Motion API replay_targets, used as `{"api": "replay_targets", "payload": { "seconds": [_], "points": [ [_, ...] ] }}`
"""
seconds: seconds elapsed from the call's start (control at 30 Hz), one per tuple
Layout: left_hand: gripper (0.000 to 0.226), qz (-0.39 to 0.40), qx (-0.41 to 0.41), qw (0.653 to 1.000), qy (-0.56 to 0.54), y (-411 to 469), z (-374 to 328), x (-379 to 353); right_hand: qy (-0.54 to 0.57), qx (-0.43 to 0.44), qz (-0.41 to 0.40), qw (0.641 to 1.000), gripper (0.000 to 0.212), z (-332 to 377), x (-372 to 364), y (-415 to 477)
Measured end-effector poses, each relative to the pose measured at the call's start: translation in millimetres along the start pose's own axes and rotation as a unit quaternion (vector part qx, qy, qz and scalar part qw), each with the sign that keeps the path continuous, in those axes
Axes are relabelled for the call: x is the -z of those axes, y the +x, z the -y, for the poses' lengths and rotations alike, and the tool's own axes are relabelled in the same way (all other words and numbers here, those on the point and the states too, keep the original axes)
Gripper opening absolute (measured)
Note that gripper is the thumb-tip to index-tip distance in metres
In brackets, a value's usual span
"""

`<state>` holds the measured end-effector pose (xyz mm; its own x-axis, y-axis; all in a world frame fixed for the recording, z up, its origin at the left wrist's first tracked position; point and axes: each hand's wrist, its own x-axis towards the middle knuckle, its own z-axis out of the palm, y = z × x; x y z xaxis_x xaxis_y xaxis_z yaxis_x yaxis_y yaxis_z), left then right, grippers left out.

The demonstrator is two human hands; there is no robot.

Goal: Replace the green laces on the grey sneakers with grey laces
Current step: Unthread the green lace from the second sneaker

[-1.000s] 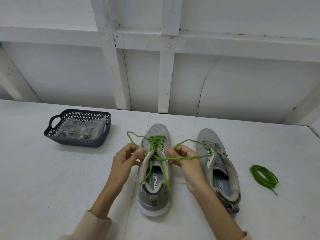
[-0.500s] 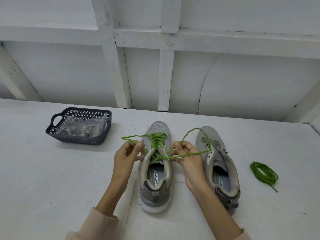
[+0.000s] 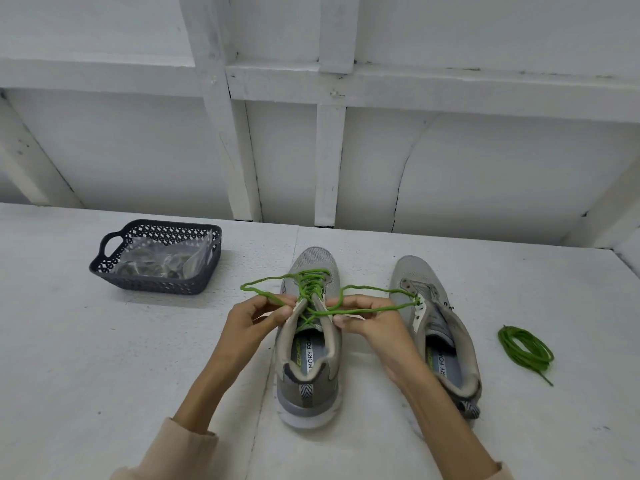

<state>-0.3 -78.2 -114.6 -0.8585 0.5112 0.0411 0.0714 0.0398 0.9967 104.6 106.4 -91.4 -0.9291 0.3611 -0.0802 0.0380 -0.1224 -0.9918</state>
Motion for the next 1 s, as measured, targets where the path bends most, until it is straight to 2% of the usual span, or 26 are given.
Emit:
{"api": "replay_targets", "payload": {
  "seconds": [0.13,0.23,0.43,0.57,0.7,0.8,0.9,1.0],
  "points": [
    [0.006,-0.021,-0.015,1.000,-0.014,2.9,-3.7,-4.4,-0.003,0.024,-0.021,0.999,0.026,-0.2,-1.9,4.6],
    [0.007,-0.044,0.000,0.998,-0.051,4.7,-7.0,-5.8,-0.016,0.016,-0.007,1.000,0.028,0.5,-1.9,5.1],
    [0.015,0.001,-0.002,1.000,0.000,2.7,-1.0,-2.4,-0.030,0.026,0.000,0.999,0.023,-1.3,-0.1,4.3],
    [0.023,-0.007,-0.004,1.000,0.003,3.3,-2.9,-3.1,-0.049,0.034,0.009,0.998,0.024,-0.5,-1.5,6.7],
    [0.021,-0.008,-0.003,1.000,-0.004,2.2,-3.8,-3.4,-0.061,0.024,0.021,0.998,0.022,1.7,-1.5,7.9],
    [0.010,-0.023,-0.002,1.000,-0.012,2.2,-4.1,-6.4,0.015,0.013,-0.048,0.999,0.010,1.0,-8.2,11.2],
    [0.012,-0.086,0.013,0.995,-0.058,0.2,-5.9,-14.8,0.121,-0.020,-0.148,0.981,0.010,-0.2,-13.9,14.4],
    [0.018,-0.171,0.053,0.974,-0.139,-0.9,-9.0,-18.8,0.133,-0.033,-0.159,0.978,0.007,-6.7,-15.8,15.6]
  ]
}}
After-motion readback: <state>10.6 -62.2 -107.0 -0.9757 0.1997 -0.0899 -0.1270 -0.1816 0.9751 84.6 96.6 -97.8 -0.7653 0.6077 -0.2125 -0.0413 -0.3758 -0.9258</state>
